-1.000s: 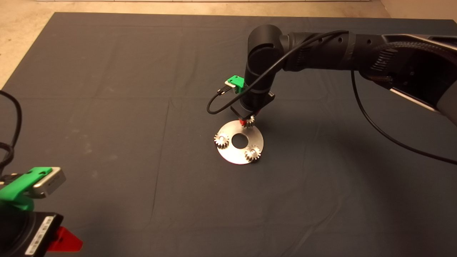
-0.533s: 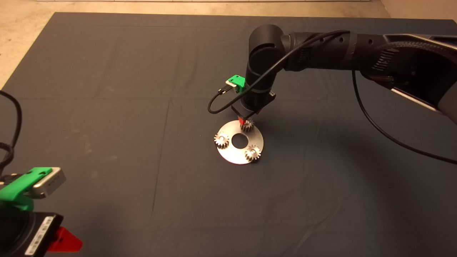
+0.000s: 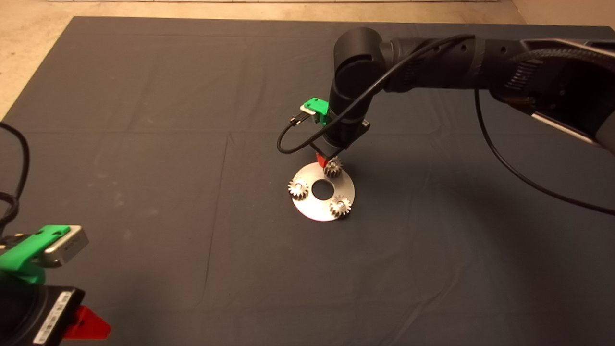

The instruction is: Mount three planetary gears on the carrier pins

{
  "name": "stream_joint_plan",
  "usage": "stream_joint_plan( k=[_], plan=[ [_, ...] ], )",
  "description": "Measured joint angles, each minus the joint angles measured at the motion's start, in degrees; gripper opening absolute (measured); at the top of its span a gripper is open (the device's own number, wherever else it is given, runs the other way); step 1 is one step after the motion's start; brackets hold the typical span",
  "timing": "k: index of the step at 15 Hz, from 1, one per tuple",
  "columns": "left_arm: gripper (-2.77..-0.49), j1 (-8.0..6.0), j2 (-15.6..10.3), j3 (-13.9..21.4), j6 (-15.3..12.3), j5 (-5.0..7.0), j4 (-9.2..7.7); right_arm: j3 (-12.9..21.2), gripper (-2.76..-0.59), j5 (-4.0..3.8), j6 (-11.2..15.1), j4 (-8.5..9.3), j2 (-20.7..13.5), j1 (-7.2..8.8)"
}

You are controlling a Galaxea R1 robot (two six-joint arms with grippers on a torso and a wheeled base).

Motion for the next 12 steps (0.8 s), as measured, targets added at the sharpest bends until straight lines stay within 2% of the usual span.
stream_joint_plan(
  k=[2,4,5,7,9,10,11,12],
  plan=[
    [-1.22,0.00,0.00,0.00,0.00,0.00,-0.01,4.38,-1.47,0.17,1.72,0.46,-2.71,0.46],
    [-1.10,0.00,0.04,0.00,0.12,0.00,-0.01,12.94,-1.35,0.25,5.01,1.56,-9.20,0.45],
    [-1.07,0.00,0.02,0.00,0.52,0.00,-0.01,18.52,-1.34,0.23,6.51,2.15,-13.98,0.45],
    [-0.95,0.00,0.13,0.00,1.19,0.00,-0.01,29.91,-1.18,0.22,9.56,4.29,-26.56,0.46],
    [-0.90,0.00,0.16,0.00,1.60,0.01,-0.01,39.53,-1.15,-0.28,11.99,6.46,-41.44,0.62],
    [-0.80,0.00,0.20,0.00,1.60,0.01,-0.01,42.79,-1.10,-0.60,12.98,7.61,-47.28,0.87],
    [-0.78,0.00,0.26,0.00,1.71,-0.02,-0.01,46.51,-1.04,-0.90,13.84,9.88,-54.39,1.07],
    [-0.73,0.00,0.22,0.00,1.83,0.00,-0.01,49.14,-1.04,-1.15,14.67,12.33,-59.00,1.08]
  ],
)
